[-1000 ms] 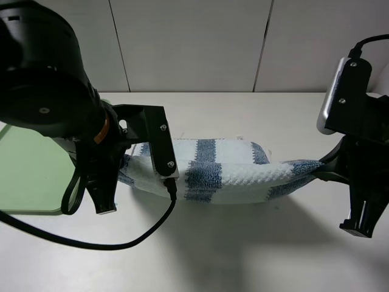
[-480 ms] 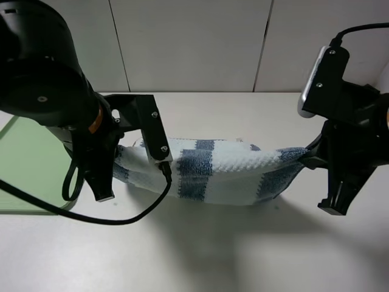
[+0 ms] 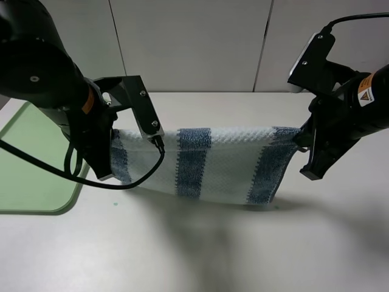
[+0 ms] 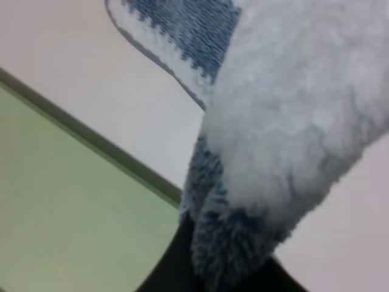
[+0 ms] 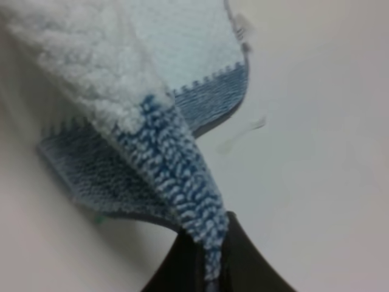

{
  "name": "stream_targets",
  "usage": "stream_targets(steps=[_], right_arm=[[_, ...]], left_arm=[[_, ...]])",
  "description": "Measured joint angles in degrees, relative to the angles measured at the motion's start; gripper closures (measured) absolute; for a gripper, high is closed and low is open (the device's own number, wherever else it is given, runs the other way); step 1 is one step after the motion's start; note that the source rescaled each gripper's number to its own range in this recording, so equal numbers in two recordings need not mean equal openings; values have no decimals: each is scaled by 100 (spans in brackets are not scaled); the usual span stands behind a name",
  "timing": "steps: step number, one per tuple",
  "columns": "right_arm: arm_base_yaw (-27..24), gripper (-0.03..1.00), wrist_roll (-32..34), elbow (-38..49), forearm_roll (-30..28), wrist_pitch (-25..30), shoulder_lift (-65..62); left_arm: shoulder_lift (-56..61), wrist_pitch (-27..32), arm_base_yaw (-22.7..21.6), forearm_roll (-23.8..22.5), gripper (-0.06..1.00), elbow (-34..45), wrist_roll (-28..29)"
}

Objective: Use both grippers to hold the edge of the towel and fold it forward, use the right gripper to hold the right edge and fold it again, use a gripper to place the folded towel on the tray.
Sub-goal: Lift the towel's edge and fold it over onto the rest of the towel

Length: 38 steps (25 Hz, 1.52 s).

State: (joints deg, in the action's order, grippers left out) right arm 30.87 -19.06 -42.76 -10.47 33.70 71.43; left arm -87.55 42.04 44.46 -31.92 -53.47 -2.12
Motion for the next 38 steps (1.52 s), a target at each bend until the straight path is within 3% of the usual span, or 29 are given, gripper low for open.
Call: stream_targets(steps=[6, 13, 24, 32, 38], right_arm=[[-195, 97, -487, -6, 416, -429, 242], [-257, 97, -603, -6, 466, -710, 692], [-257, 97, -621, -6, 483, -947, 782], [-775, 97, -625, -12, 507, -1115, 782], [-855, 97, -852, -12, 786, -1288, 787]], left_arm=[[0, -210, -254, 21, 94, 0, -13], [-231, -358, -382, 16, 94, -12, -23], [-1059, -352, -388, 0, 94, -806, -78], [-1324, -340, -409, -25, 94, -996, -224], [-1512, -451, -730, 17, 94, -1032, -234]])
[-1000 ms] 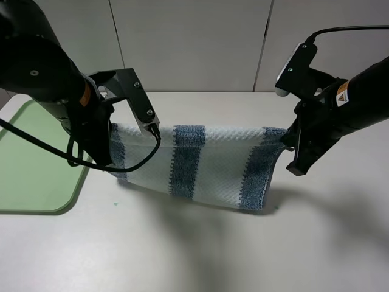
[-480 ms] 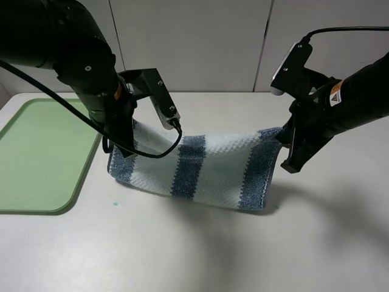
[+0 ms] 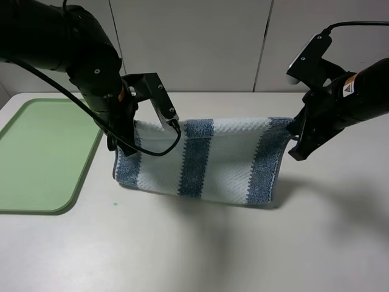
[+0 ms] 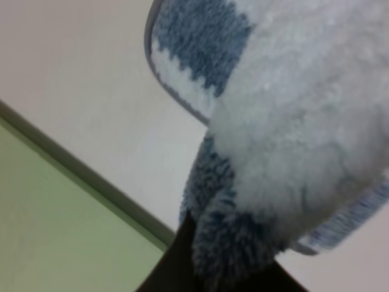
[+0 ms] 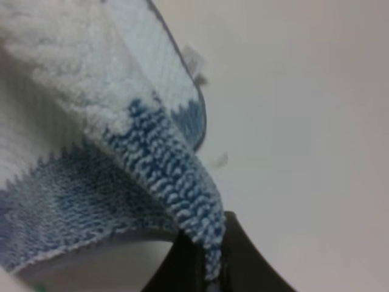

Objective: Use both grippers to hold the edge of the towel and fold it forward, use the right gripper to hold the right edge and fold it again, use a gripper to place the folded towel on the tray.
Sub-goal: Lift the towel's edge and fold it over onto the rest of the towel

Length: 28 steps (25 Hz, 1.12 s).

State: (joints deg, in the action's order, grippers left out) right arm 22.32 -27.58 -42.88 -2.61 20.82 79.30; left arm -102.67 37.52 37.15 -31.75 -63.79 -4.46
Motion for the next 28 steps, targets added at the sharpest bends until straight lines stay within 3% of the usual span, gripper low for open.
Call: stream_targets(steps=[17, 28], right_arm=[[-63, 97, -116, 0, 142, -103, 0], [-63, 97, -116, 0, 148, -108, 0]], left_arm=[[-349, -517, -100, -17, 94, -65, -23], [-367, -549, -106, -24, 94, -65, -23]])
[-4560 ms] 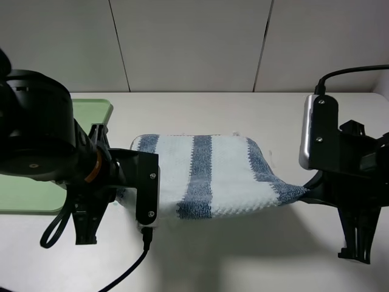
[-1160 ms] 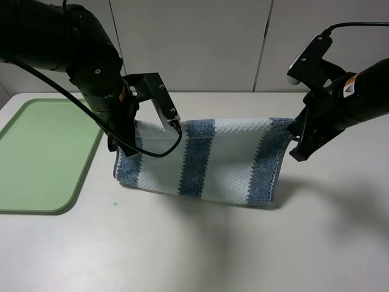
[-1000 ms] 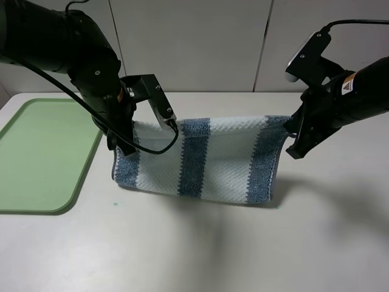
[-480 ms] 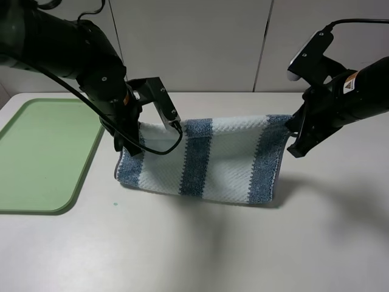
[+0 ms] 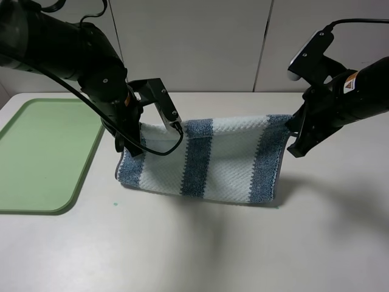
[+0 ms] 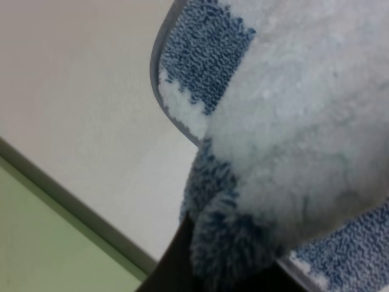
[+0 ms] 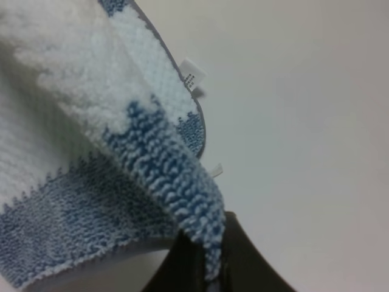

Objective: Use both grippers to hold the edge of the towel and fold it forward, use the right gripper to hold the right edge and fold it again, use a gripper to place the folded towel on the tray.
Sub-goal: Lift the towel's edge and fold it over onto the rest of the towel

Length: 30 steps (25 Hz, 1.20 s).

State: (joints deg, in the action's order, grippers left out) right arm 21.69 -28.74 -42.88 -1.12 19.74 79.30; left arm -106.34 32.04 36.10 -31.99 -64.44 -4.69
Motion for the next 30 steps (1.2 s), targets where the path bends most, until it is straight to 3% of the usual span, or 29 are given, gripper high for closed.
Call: stream_targets(steps=[6, 10, 12, 14, 16, 19, 20, 23, 30], right_arm=[[0, 97, 0, 0, 0, -172, 0], [0, 97, 0, 0, -24, -224, 0], [0, 95, 0, 0, -24, -224, 0], [-4, 85, 0, 0, -24, -230, 0], [-4, 65, 0, 0, -37, -280, 0], [-4, 17, 41, 0, -42, -386, 0], [-4, 10, 98, 0, -42, -468, 0], [-4, 0, 316, 0, -42, -718, 0], [-4, -3, 370, 0, -42, -740, 0]], left_arm=[[0, 42, 0, 0, 90, 0, 0], [0, 68, 0, 0, 77, 0, 0], [0, 99, 0, -11, 65, 0, 0], [0, 118, 0, -17, 56, 0, 0], [0, 128, 0, -17, 44, 0, 0], [0, 128, -5, -17, 30, 0, 26], [0, 128, -5, -17, 26, 0, 42], [0, 128, -5, -17, 22, 0, 160], [0, 135, -5, -17, 6, 0, 351]])
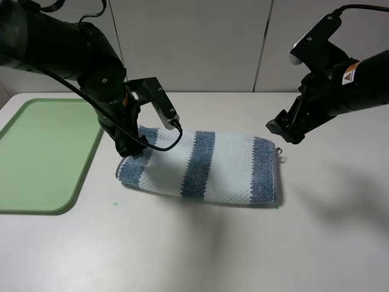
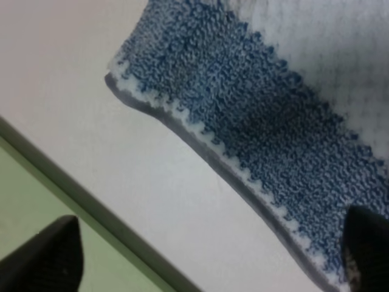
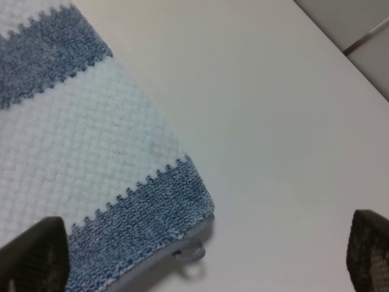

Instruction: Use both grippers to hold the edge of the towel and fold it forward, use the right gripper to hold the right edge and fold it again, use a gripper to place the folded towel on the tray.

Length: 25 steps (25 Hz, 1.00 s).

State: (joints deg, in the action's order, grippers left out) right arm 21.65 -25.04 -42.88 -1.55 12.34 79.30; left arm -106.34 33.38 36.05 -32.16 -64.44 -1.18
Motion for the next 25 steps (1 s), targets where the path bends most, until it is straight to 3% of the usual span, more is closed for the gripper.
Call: stream_targets(steps=[14, 25], right_arm=[[0, -3, 130, 0, 0, 0, 0], [0, -3, 478, 0, 155, 0, 0]], left_arm=[[0, -45, 0, 0, -5, 0, 36], [0, -94, 0, 0, -5, 0, 118]])
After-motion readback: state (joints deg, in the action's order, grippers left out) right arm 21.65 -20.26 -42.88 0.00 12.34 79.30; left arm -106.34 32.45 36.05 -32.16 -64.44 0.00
